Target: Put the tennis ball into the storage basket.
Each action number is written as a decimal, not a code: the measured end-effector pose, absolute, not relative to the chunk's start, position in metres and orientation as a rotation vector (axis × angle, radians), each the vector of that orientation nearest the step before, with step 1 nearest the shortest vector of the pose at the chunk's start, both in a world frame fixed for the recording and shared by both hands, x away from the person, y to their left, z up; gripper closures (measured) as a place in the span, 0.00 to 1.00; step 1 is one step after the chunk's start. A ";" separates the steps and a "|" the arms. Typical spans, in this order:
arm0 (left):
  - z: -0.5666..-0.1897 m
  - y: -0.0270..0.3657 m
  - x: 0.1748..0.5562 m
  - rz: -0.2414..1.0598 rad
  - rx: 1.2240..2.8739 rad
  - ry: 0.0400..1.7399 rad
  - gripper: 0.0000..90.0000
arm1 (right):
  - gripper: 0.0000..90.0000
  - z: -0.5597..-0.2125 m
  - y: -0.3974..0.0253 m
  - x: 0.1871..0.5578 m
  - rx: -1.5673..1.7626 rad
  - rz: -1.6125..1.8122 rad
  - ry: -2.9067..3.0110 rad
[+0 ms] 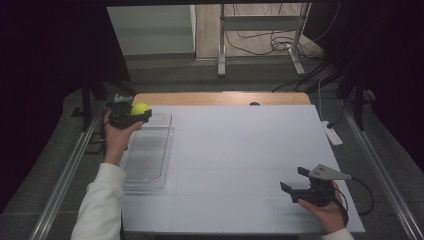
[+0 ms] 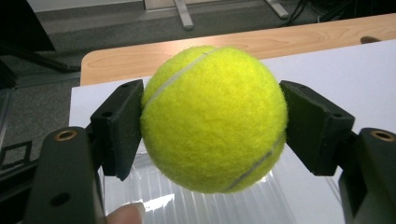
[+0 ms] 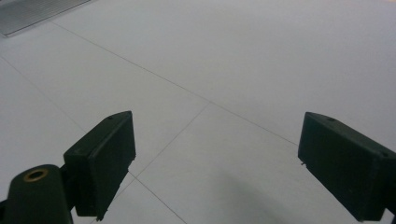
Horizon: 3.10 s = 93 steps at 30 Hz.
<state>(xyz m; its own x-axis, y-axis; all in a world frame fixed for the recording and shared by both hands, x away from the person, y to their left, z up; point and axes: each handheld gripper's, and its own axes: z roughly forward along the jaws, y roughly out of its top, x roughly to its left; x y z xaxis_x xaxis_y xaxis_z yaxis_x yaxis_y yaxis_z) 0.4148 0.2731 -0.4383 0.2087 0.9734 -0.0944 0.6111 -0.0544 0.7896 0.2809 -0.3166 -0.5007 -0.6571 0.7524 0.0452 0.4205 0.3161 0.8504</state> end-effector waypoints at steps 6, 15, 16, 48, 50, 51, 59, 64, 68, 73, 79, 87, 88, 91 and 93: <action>-0.443 0.277 0.418 0.630 1.768 1.514 0.30 | 0.13 -0.501 -0.316 0.281 1.048 1.272 2.229; -0.448 0.277 0.423 0.628 1.790 1.533 0.30 | 0.13 -0.501 -0.316 0.280 1.044 1.265 2.232; -0.449 0.277 0.424 0.627 1.794 1.535 0.30 | 0.13 -0.501 -0.316 0.280 1.044 1.265 2.232; -0.470 0.278 0.434 0.587 1.884 1.591 0.30 | 0.13 -0.502 -0.316 0.281 1.050 1.264 2.233; -0.471 0.278 0.434 0.587 1.886 1.593 0.30 | 0.13 -0.502 -0.316 0.281 1.050 1.260 2.233; -0.471 0.278 0.434 0.586 1.888 1.593 0.30 | 0.13 -0.502 -0.316 0.281 1.050 1.259 2.234; -0.476 0.275 0.437 0.583 1.916 1.607 0.30 | 0.13 -0.502 -0.316 0.281 1.050 1.264 2.233; -0.480 0.273 0.439 0.580 1.946 1.616 0.30 | 0.13 -0.502 -0.316 0.282 1.050 1.265 2.234; -0.484 0.271 0.441 0.577 1.968 1.629 0.30 | 0.13 -0.502 -0.316 0.281 1.050 1.263 2.233; -0.489 0.272 0.442 0.580 1.977 1.645 0.30 | 0.13 -0.502 -0.316 0.281 1.051 1.263 2.234; -0.492 0.271 0.443 0.577 1.988 1.650 0.30 | 0.13 -0.502 -0.316 0.282 1.052 1.257 2.235; -0.499 0.268 0.447 0.571 2.019 1.665 0.30 | 0.13 -0.502 -0.316 0.282 1.054 1.259 2.235; -0.499 0.268 0.447 0.573 2.033 1.662 0.30 | 0.13 -0.502 -0.316 0.282 1.055 1.259 2.236; -0.502 0.267 0.448 0.580 2.053 1.670 0.30 | 0.13 -0.502 -0.316 0.282 1.055 1.260 2.235; -0.502 0.267 0.448 0.577 2.054 1.672 0.30 | 0.13 -0.502 -0.316 0.282 1.055 1.260 2.235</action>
